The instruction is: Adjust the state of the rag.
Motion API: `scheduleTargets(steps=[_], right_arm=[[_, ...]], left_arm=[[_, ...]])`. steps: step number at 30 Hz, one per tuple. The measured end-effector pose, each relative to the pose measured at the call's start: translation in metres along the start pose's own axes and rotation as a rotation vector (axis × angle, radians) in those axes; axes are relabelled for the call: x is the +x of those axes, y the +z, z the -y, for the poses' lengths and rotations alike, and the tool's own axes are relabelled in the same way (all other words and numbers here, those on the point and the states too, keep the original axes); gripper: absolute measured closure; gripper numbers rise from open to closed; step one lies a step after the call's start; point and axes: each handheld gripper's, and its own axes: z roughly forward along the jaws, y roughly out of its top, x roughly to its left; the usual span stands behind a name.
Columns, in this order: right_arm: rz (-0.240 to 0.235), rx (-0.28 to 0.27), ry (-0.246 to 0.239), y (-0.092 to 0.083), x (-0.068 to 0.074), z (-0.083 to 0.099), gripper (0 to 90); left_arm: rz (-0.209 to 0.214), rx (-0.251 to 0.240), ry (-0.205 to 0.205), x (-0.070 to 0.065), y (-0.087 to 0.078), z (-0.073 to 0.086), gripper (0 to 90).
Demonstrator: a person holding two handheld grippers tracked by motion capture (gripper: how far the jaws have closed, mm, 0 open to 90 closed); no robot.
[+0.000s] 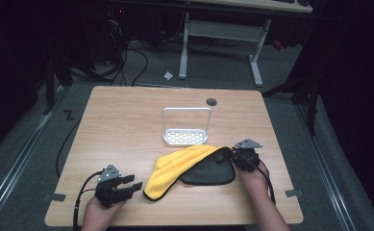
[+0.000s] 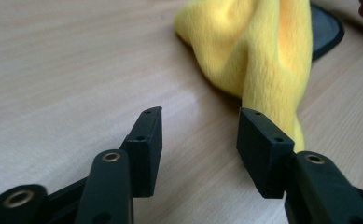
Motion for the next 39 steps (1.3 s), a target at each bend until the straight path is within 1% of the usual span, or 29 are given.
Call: scheduleTargets(steps=[1, 4, 6, 7, 8, 10, 11, 12, 13, 14, 15, 17, 19, 21, 22, 23, 24, 25, 26, 27, 28, 29, 30, 31, 32, 34, 35, 37, 39], right_arm=[[-0.001, 0.002, 0.004, 0.000, 0.000, 0.001, 82.1], [-0.003, 0.002, 0.003, 0.000, 0.000, 0.003, 82.2], [-0.002, 0.002, -0.006, -0.001, 0.002, 0.004, 82.2], [0.000, 0.003, -0.016, -0.002, 0.003, 0.004, 82.3], [-0.001, 0.002, -0.021, -0.002, 0.005, 0.004, 82.3], [-0.006, 0.003, -0.032, -0.003, 0.008, 0.005, 82.3], [-0.007, 0.002, -0.038, -0.003, 0.010, 0.005, 82.4], [-0.005, 0.003, -0.045, -0.004, 0.012, 0.005, 82.4], [-0.004, 0.005, -0.050, -0.004, 0.013, 0.005, 82.4], [-0.007, 0.004, -0.053, -0.004, 0.014, 0.005, 82.4], [-0.006, 0.004, -0.053, -0.004, 0.016, 0.005, 82.4], [-0.004, 0.004, -0.060, -0.005, 0.018, 0.005, 82.4], [0.000, 0.003, -0.066, -0.005, 0.020, 0.006, 82.4], [0.003, 0.002, -0.069, -0.005, 0.020, 0.006, 82.4], [0.002, 0.001, -0.071, -0.005, 0.020, 0.007, 82.4], [0.000, 0.001, -0.071, -0.006, 0.020, 0.007, 82.4], [0.000, 0.001, -0.071, -0.006, 0.020, 0.007, 82.4], [-0.003, 0.003, -0.071, -0.007, 0.020, 0.008, 82.4], [-0.006, 0.006, -0.075, -0.009, 0.020, 0.008, 82.3], [-0.012, 0.009, -0.081, -0.010, 0.021, 0.009, 82.3], [-0.019, 0.007, -0.087, -0.013, 0.022, 0.009, 82.3], [-0.016, 0.008, -0.096, -0.014, 0.023, 0.009, 82.3], [-0.015, 0.008, -0.110, -0.017, 0.025, 0.009, 82.3], [-0.020, 0.005, -0.112, -0.019, 0.025, 0.009, 82.2], [-0.020, 0.005, -0.112, -0.019, 0.025, 0.009, 82.2], [-0.034, -0.015, -0.109, -0.023, 0.026, 0.008, 82.1], [-0.036, -0.018, -0.112, -0.023, 0.026, 0.007, 82.1], [-0.033, -0.013, -0.119, -0.021, 0.028, 0.006, 82.1], [-0.026, -0.003, -0.128, -0.018, 0.028, 0.006, 81.9]], left_arm=[[0.013, 0.006, 0.007, -0.002, 0.004, 0.000, 49.9], [0.056, 0.018, 0.040, -0.016, 0.018, -0.004, 47.9], [0.083, 0.017, 0.063, -0.030, 0.028, -0.010, 43.6], [0.099, 0.015, 0.081, -0.037, 0.033, -0.013, 41.7], [0.106, 0.017, 0.102, -0.044, 0.039, -0.016, 40.3], [0.089, 0.040, 0.113, -0.056, 0.051, -0.023, 37.1], [0.071, 0.055, 0.118, -0.060, 0.057, -0.026, 36.4], [0.071, 0.055, 0.118, -0.060, 0.057, -0.026, 36.5], [0.045, 0.052, 0.112, -0.062, 0.063, -0.031, 37.7], [0.045, 0.039, 0.093, -0.061, 0.066, -0.034, 41.9], [0.044, 0.040, 0.081, -0.060, 0.069, -0.038, 49.0], [0.018, 0.061, 0.095, -0.061, 0.075, -0.041, 60.5], [0.018, 0.064, 0.101, -0.062, 0.078, -0.040, 73.6], [0.024, 0.061, 0.114, -0.062, 0.075, -0.039, 79.9], [0.037, 0.052, 0.102, -0.062, 0.070, -0.039, 81.3], [0.037, 0.052, 0.102, -0.062, 0.070, -0.039, 81.8], [0.058, 0.038, 0.093, -0.061, 0.062, -0.040, 81.8], [0.083, -0.013, 0.082, -0.061, 0.040, -0.045, 82.1], [0.083, -0.013, 0.082, -0.061, 0.040, -0.045, 82.2], [0.092, -0.043, 0.076, -0.061, 0.026, -0.049, 82.5], [0.102, -0.101, 0.076, -0.063, 0.001, -0.056, 83.2], [0.101, -0.139, 0.082, -0.065, -0.016, -0.061, 83.3], [0.105, -0.155, 0.082, -0.066, -0.025, -0.064, 83.2], [0.111, -0.184, 0.074, -0.065, -0.037, -0.068, 83.2], [0.111, -0.184, 0.074, -0.065, -0.037, -0.068, 83.0], [0.111, -0.210, 0.071, -0.063, -0.049, -0.072, 82.8], [0.076, -0.209, 0.069, -0.057, -0.050, -0.072, 82.8], [0.071, -0.198, 0.038, -0.046, -0.045, -0.069, 82.6], [0.026, -0.163, 0.025, -0.031, -0.033, -0.062, 82.3]])
